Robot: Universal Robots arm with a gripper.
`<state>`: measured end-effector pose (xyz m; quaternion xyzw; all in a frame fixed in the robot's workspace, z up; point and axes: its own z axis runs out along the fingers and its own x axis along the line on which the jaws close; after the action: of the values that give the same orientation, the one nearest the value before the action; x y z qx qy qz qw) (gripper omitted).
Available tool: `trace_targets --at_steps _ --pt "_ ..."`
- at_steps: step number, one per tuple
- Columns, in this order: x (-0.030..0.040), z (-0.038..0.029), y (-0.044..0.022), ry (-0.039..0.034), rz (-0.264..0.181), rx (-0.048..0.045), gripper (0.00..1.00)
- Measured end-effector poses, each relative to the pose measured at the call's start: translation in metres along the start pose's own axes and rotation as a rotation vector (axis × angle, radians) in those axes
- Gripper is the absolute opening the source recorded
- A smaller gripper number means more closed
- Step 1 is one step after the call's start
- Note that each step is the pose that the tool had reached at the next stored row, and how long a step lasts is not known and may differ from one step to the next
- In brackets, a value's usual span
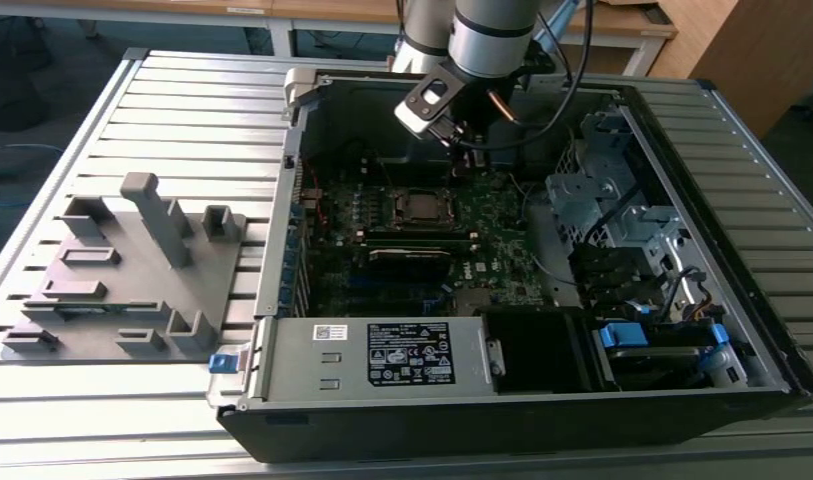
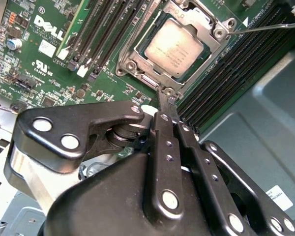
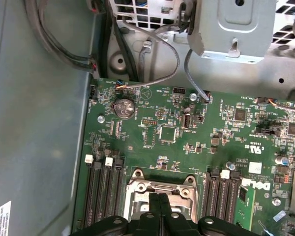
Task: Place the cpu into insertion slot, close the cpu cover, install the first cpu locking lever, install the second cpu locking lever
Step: 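Close the cpu cover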
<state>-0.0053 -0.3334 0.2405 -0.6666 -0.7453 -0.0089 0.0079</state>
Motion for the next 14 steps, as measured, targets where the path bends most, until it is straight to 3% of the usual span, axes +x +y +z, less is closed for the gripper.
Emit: trace_targets --at_steps 10,14 --pt "0.0000 0.0004 0.0000 0.0002 -0.110 0.0026 0.10" --pt "0.0000 0.0004 0.0000 0.0002 -0.119 0.0029 0.10"
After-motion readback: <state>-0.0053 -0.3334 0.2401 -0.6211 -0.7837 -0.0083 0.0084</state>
